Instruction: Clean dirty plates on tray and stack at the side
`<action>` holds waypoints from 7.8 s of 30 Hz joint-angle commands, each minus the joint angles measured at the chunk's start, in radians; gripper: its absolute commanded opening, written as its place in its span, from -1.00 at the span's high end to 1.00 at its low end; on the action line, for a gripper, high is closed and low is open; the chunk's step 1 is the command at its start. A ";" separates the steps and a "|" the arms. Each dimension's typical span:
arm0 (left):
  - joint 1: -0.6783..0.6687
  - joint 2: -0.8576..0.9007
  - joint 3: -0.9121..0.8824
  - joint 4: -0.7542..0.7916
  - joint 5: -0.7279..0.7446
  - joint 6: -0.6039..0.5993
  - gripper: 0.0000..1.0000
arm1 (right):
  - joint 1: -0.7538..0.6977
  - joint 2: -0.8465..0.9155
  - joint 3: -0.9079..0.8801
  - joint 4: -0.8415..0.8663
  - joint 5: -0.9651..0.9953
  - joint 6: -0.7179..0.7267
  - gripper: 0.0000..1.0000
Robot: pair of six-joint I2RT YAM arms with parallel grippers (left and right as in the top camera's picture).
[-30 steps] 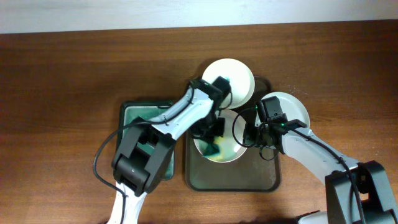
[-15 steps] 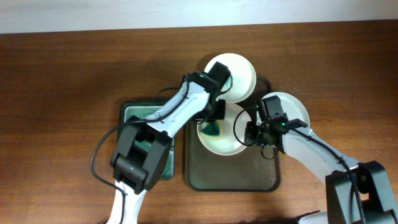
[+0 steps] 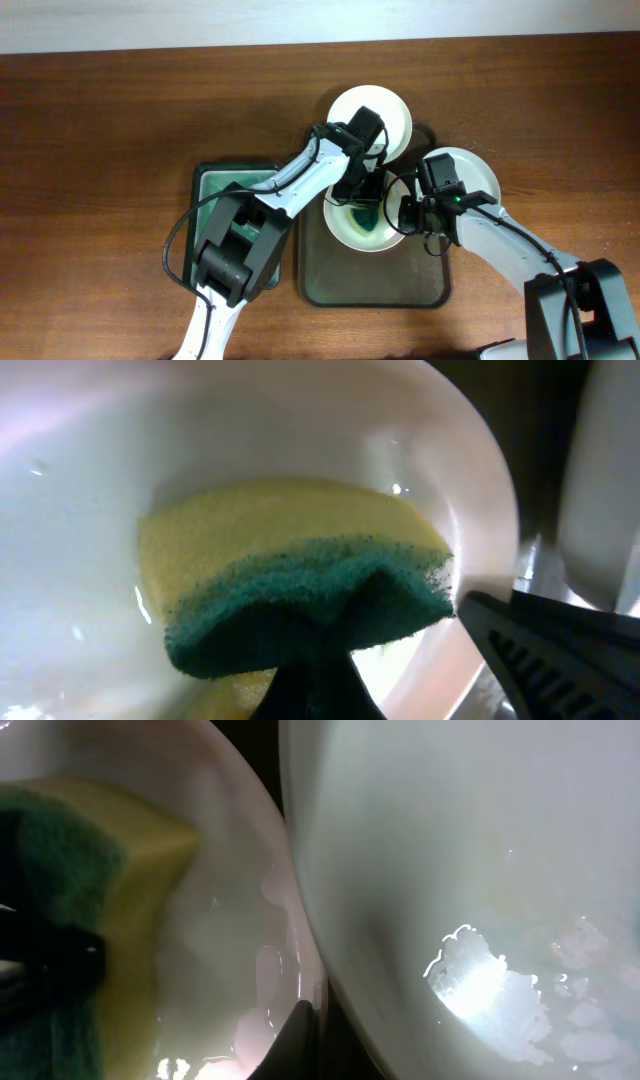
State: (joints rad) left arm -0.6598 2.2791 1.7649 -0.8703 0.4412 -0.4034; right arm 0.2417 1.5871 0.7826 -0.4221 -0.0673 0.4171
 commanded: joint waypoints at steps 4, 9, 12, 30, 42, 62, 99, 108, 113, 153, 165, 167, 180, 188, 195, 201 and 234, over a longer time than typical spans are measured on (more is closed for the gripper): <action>-0.040 0.032 0.003 -0.073 0.089 0.039 1.00 | 0.006 -0.005 0.013 0.007 -0.025 -0.020 0.92; -0.026 0.032 0.003 -0.248 -0.154 0.038 1.00 | 0.006 -0.005 0.013 0.008 -0.025 -0.020 0.92; 0.005 0.024 0.011 -0.282 -0.262 0.022 1.00 | 0.006 -0.005 0.013 0.007 -0.025 -0.020 0.92; 0.317 -0.316 -0.003 -0.443 -0.585 -0.074 1.00 | 0.006 -0.005 0.013 -0.008 -0.040 -0.200 0.82; 0.414 -0.356 -0.293 -0.249 -0.529 -0.047 0.02 | 0.006 -0.013 0.029 -0.035 -0.079 -0.203 0.92; 0.414 -0.758 -0.288 -0.283 -0.517 -0.043 -0.99 | 0.028 0.063 0.281 -0.405 -0.083 -0.175 0.92; 0.414 -0.758 -0.289 -0.294 -0.516 -0.044 -0.99 | 0.572 -0.143 0.433 -0.489 0.933 -0.132 0.92; 0.414 -0.758 -0.289 -0.294 -0.517 -0.044 -0.99 | 0.682 -0.131 0.433 -0.552 1.152 -0.185 0.92; 0.414 -0.758 -0.289 -0.294 -0.516 -0.044 -0.99 | 0.735 -0.131 0.433 -0.551 1.183 -0.220 0.92; 0.414 -0.758 -0.289 -0.294 -0.516 -0.044 -0.99 | 0.454 -0.134 0.452 -0.481 0.581 -0.048 0.92; 0.414 -0.758 -0.289 -0.294 -0.516 -0.044 -0.99 | -0.859 -0.035 0.513 -0.445 -0.227 -0.119 0.92; 0.414 -0.758 -0.289 -0.294 -0.517 -0.044 -0.99 | -0.989 0.038 0.513 -0.440 -0.171 -0.082 0.92; 0.414 -0.758 -0.289 -0.294 -0.516 -0.044 -0.99 | -1.098 0.249 0.512 -0.473 -0.344 -0.169 -0.15; 0.414 -0.758 -0.289 -0.294 -0.516 -0.044 -0.99 | -0.658 0.206 0.509 -0.465 -0.141 -0.447 -0.14; 0.414 -0.758 -0.289 -0.294 -0.516 -0.044 -0.99 | -0.510 0.303 0.508 -0.287 0.113 -0.447 -0.18; 0.414 -0.758 -0.289 -0.294 -0.517 -0.044 -0.99 | -0.518 0.402 0.505 -0.289 0.006 -0.473 0.16; 0.414 -0.758 -0.289 -0.294 -0.517 -0.044 -0.99 | -0.483 0.193 0.259 -0.435 -0.211 -0.090 0.35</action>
State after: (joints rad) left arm -0.2474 1.5261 1.4662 -1.1633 -0.0784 -0.4530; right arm -0.2432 1.7859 1.0607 -0.8612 -0.2718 0.2714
